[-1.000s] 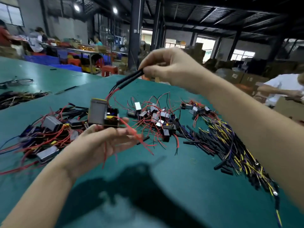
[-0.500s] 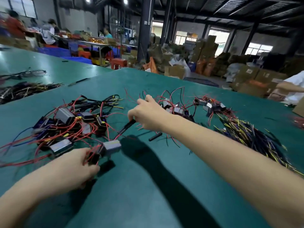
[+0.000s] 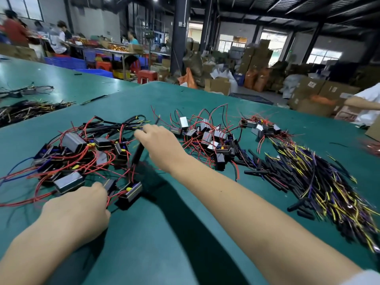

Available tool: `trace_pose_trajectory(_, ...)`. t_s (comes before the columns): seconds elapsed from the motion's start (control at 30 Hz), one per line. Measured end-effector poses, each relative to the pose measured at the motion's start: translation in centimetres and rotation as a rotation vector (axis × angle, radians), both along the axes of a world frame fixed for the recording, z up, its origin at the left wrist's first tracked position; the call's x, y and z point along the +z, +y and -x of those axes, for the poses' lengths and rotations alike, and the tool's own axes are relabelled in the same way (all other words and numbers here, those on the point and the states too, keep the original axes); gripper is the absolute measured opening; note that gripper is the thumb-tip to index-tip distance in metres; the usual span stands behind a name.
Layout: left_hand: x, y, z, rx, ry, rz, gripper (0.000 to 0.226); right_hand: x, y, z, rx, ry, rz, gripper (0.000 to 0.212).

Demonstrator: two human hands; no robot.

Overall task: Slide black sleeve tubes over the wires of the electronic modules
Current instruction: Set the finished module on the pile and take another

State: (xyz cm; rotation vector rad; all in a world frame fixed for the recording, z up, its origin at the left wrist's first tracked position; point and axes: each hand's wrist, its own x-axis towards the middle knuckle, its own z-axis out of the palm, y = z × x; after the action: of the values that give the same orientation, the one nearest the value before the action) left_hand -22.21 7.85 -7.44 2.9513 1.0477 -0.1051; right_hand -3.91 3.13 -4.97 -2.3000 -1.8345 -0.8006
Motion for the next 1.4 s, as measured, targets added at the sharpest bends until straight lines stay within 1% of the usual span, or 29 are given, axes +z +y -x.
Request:
trace_pose_trajectory(0.07,0.6,-0.7,0.0,-0.010,0.016,-0.026,0.024,-1.0,-0.6,-0.9,-0.037,0.152,0.091,0.033)
trace_pose_trajectory(0.13,1.1,-1.3,-0.2,-0.018,0.071,-0.057,0.038,-2.0,-1.2,-1.6,-0.059,0.257,0.153,0.032)
trace_pose_trajectory(0.2,1.6,-1.9,-0.5,-0.006,0.113,-0.098,0.053,-2.9,-1.5,-2.2,-0.083,0.290,0.170,0.033)
trace_pose_trajectory(0.27,2.0,-2.8,-0.7,0.004,0.128,-0.170,0.065,-3.6,-1.8,-2.7,-0.101,0.278,0.198,0.039)
trace_pose_trajectory(0.37,2.7,-4.5,-1.6,0.015,0.099,-0.325,0.074,-4.4,-2.4,-3.1,-0.089,0.281,0.260,0.054)
trace_pose_trajectory(0.43,3.0,-5.7,-2.5,0.011,0.033,-0.360,0.070,-4.3,-3.1,-3.1,-0.067,0.309,0.224,0.062)
trace_pose_trajectory(0.47,3.0,-6.3,-3.1,-0.002,-0.005,-0.355,0.067,-4.0,-3.7,-3.2,-0.048,0.323,0.171,0.062)
trace_pose_trajectory(0.57,2.7,-8.3,-5.5,-0.106,-0.121,-0.326,0.059,-2.1,-6.3,-3.8,0.046,0.364,-0.046,0.051)
trace_pose_trajectory(0.63,2.5,-9.7,-7.4,-0.229,-0.193,-0.291,0.055,0.3,-8.8,-4.3,0.101,0.385,-0.162,0.044)
trace_pose_trajectory(0.73,2.2,-11.5,-10.4,-0.415,-0.229,-0.219,0.049,4.1,-13.7,-5.4,0.115,0.326,-0.377,0.036)
trace_pose_trajectory(0.8,2.0,-12.6,-12.5,-0.497,-0.234,-0.172,0.046,6.1,-17.2,-6.8,0.035,0.326,-0.527,0.033)
trace_pose_trajectory(0.87,1.8,-13.8,-14.5,-0.549,-0.262,-0.097,0.045,7.2,-20.6,-8.4,-0.095,0.419,-0.642,0.029)
trace_pose_trajectory(0.93,1.6,-14.9,-16.5,-0.560,-0.330,0.009,0.039,7.2,-23.3,-9.9,-0.253,0.539,-0.715,0.024)
trace_pose_trajectory(1.0,1.3,-15.9,-18.1,-0.521,-0.425,0.136,0.033,6.1,-25.4,-11.2,-0.402,0.638,-0.712,0.020)
trace_pose_trajectory(1.07,0.2,-16.3,-19.0,-0.447,-0.549,0.246,0.027,4.2,-26.6,-11.9,-0.484,0.722,-0.653,0.017)
trace_pose_trajectory(1.13,-1.3,-15.9,-19.0,-0.348,-0.681,0.310,0.022,2.2,-26.6,-12.2,-0.500,0.786,-0.582,0.015)
trace_pose_trajectory(1.23,-3.1,-14.0,-18.5,-0.229,-0.792,0.371,0.020,0.2,-24.8,-13.0,-0.495,0.900,-0.533,0.013)
trace_pose_trajectory(1.33,-3.6,-12.5,-18.5,-0.134,-0.944,0.473,0.015,-0.4,-21.3,-14.1,-0.495,1.054,-0.549,0.023)
trace_pose_trajectory(1.4,-3.7,-12.2,-18.8,-0.120,-1.002,0.510,0.015,-0.4,-18.8,-15.0,-0.524,1.072,-0.541,0.034)
